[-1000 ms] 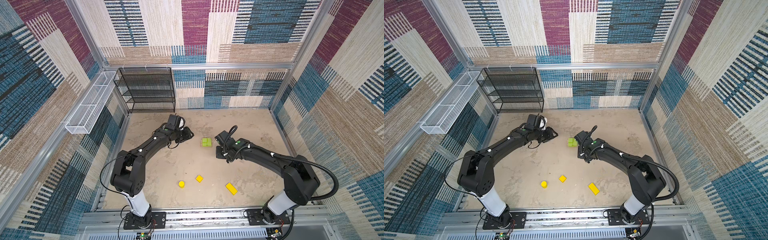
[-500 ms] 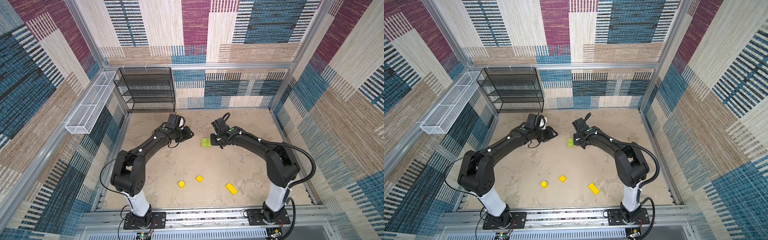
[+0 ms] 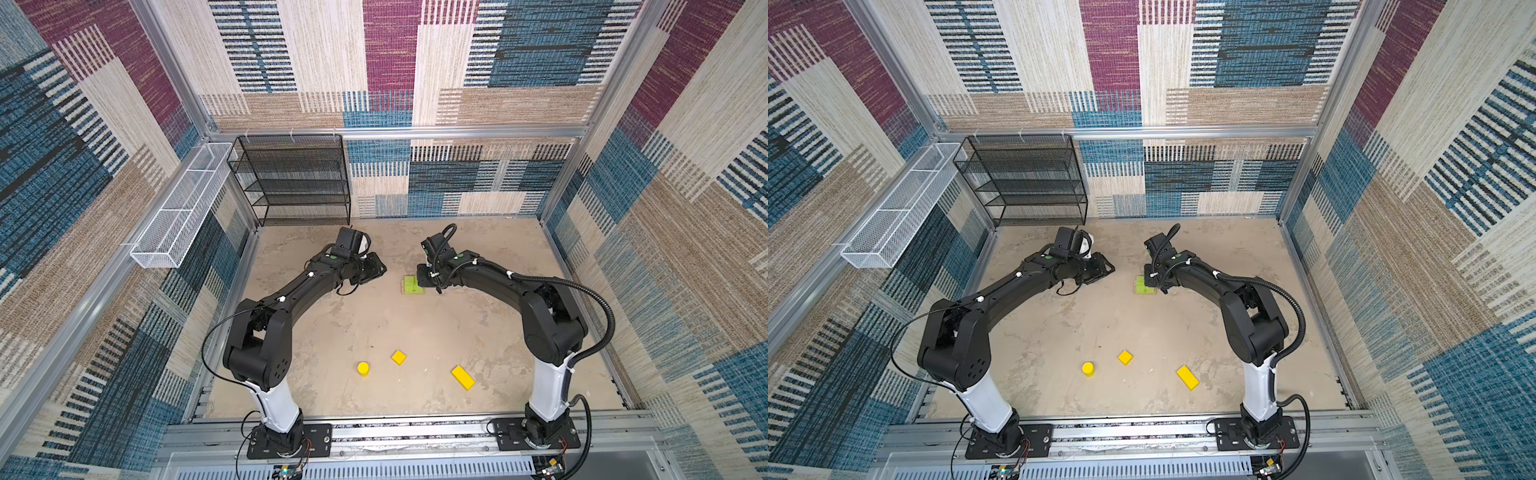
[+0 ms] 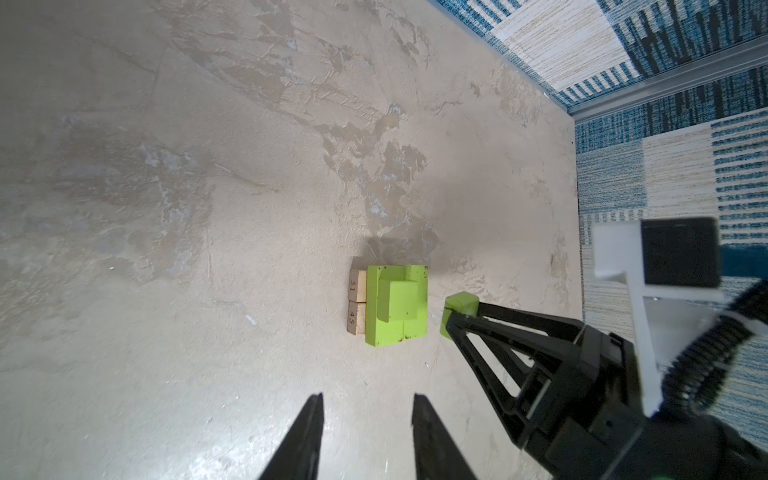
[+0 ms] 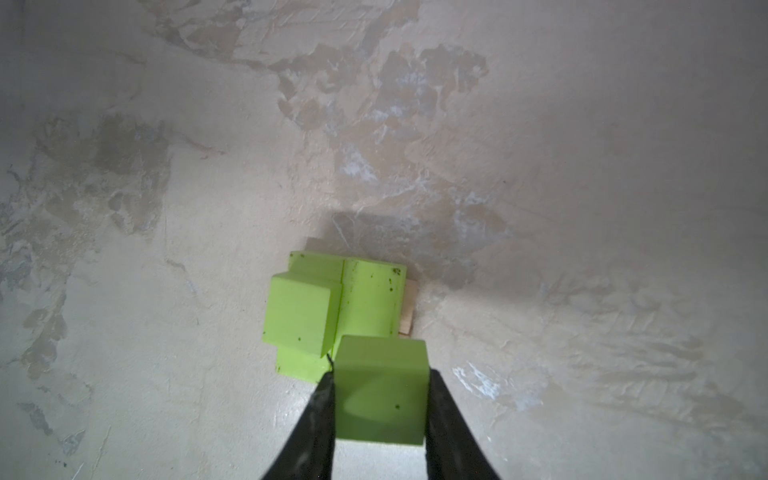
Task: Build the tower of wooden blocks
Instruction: 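Lift the cube with the right gripper and carry it toward the stack, then lower the held cube beside the green blocks on the stack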
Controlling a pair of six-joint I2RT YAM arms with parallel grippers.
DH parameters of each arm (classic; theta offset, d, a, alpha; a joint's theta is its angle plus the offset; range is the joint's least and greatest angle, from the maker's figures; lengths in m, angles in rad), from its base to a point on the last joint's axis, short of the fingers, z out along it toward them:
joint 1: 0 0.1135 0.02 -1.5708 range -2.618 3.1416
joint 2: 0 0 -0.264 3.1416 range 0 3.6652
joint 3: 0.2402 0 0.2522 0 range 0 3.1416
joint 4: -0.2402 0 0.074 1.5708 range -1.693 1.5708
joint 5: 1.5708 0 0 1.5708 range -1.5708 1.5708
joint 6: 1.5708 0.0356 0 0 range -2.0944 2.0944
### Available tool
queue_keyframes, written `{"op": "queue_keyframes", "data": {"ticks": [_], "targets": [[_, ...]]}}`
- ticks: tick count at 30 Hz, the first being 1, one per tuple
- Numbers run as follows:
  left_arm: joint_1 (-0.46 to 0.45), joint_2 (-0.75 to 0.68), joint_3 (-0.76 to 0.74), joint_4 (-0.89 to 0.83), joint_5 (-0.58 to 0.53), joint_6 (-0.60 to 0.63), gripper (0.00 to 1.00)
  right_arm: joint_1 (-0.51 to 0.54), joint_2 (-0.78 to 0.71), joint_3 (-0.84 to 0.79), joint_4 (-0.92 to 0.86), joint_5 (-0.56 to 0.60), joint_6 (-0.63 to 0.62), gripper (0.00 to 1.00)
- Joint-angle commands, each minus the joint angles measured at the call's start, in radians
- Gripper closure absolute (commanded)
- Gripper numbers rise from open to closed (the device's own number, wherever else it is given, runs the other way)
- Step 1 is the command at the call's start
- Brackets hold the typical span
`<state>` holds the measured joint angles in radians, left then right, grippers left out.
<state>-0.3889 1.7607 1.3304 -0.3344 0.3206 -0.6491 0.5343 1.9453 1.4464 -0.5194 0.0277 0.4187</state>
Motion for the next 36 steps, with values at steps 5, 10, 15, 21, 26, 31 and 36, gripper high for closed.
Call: {"op": "queue_keyframes", "data": {"ticks": [5,10,15,21,26,31,36], "targets": [[0.000,0.002,0.007,-0.017,0.000,0.022,0.60,-0.005,0.032,0.019,0.042,-0.028,0.020,0.71],[-0.001,0.000,0.008,-0.015,0.000,0.020,0.60,-0.005,0.038,0.021,0.046,-0.029,0.026,0.71],[0.001,0.002,0.007,-0.017,0.001,0.019,0.60,-0.007,0.046,0.024,0.044,-0.028,0.026,0.69],[0.001,0.000,0.008,-0.018,0.000,0.019,0.60,-0.010,0.053,0.034,0.045,-0.028,0.031,0.69],[0.001,-0.001,0.007,-0.020,0.000,0.021,0.60,-0.010,0.058,0.046,0.042,-0.028,0.032,0.68],[0.001,-0.002,0.007,-0.022,-0.003,0.020,0.61,-0.011,0.063,0.047,0.037,-0.031,0.033,0.66],[0.001,-0.002,0.006,-0.020,-0.003,0.019,0.61,-0.011,0.065,0.048,0.035,-0.034,0.034,0.64]]}}
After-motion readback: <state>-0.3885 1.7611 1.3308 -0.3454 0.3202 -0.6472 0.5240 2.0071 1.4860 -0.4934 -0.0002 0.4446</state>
